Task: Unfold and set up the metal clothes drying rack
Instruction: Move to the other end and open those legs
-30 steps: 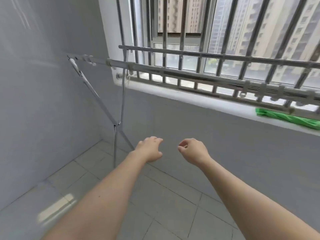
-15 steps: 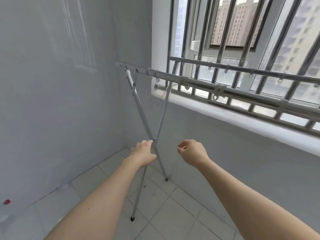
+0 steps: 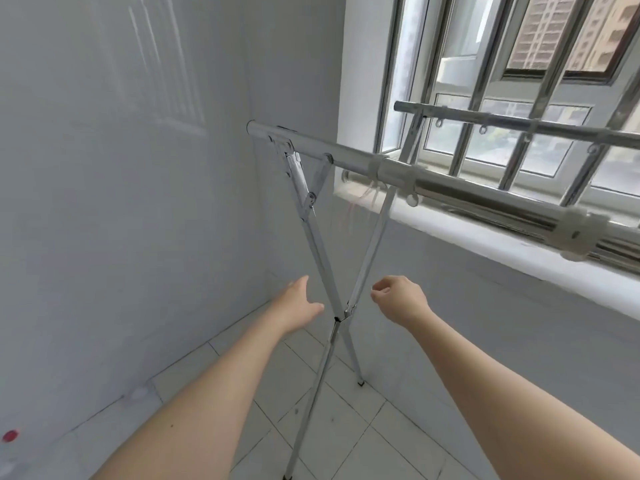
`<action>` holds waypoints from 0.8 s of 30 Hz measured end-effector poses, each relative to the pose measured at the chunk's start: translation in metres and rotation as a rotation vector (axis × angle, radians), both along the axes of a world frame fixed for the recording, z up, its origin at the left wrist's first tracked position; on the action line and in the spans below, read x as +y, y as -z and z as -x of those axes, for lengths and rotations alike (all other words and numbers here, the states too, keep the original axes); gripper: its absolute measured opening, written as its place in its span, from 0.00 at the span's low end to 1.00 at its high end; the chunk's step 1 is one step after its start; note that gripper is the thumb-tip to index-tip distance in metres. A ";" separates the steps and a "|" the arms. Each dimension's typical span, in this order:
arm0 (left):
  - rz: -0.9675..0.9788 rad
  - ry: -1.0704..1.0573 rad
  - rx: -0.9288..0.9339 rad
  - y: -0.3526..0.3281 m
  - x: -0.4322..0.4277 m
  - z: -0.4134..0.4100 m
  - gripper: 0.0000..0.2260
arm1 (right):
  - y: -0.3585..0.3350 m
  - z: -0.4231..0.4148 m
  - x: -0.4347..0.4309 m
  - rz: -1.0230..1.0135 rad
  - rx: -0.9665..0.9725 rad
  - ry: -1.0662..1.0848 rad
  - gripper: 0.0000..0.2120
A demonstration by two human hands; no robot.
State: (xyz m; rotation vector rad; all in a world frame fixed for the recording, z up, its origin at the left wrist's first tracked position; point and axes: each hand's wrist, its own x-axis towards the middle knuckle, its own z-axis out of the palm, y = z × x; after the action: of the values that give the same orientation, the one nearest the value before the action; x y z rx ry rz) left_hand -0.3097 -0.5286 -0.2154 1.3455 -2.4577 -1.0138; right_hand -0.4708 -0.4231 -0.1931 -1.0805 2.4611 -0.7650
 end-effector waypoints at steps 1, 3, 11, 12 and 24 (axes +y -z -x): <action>-0.021 0.004 0.012 0.003 -0.013 0.005 0.33 | 0.004 0.001 -0.011 -0.011 -0.012 -0.002 0.14; -0.036 0.017 0.025 0.008 -0.032 0.018 0.33 | 0.006 0.002 -0.025 -0.011 -0.031 -0.009 0.14; -0.242 -0.061 0.316 0.032 -0.082 0.066 0.15 | 0.010 0.015 -0.053 -0.054 -0.036 0.070 0.14; -0.237 -0.068 0.350 0.032 -0.086 0.070 0.11 | 0.012 0.015 -0.056 -0.066 -0.038 0.077 0.15; 0.039 0.087 0.266 0.020 -0.122 0.012 0.11 | 0.069 -0.006 -0.118 -0.388 0.550 -0.178 0.30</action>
State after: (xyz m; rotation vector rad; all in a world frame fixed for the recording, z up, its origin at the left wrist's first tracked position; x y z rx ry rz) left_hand -0.3218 -0.6504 -0.2359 1.0248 -2.3398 -1.0808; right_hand -0.4646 -0.5415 -0.2621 -1.4654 2.7220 0.0903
